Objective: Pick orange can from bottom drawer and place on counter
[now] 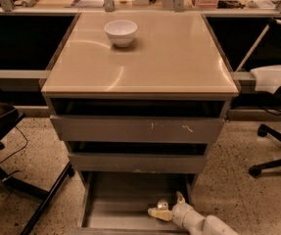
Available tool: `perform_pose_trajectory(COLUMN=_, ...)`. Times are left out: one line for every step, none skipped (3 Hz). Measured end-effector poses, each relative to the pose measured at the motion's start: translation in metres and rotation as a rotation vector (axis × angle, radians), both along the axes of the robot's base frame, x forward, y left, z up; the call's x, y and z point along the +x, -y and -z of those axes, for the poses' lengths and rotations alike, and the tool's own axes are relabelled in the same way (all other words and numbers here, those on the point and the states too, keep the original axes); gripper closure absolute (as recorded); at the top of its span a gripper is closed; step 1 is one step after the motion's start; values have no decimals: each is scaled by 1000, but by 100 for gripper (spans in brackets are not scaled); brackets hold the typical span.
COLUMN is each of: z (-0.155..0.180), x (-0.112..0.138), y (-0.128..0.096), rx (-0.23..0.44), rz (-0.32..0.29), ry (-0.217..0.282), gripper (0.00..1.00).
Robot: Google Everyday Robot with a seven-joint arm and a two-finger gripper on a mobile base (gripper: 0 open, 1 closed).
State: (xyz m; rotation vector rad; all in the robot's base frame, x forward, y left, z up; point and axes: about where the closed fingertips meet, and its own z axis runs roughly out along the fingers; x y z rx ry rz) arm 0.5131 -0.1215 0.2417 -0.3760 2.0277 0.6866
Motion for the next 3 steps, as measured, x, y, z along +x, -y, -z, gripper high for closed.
perform_pose_trajectory(z=36, x=-23, y=-12, rx=22, rz=-15, ry=-81, gripper=0)
perform_pose_trajectory(z=36, x=-23, y=-12, rx=22, rz=-15, ry=-81, gripper=0)
perform_pose_trajectory(z=40, x=-18, y=-16, rx=8, rz=1, ry=-94, gripper=0)
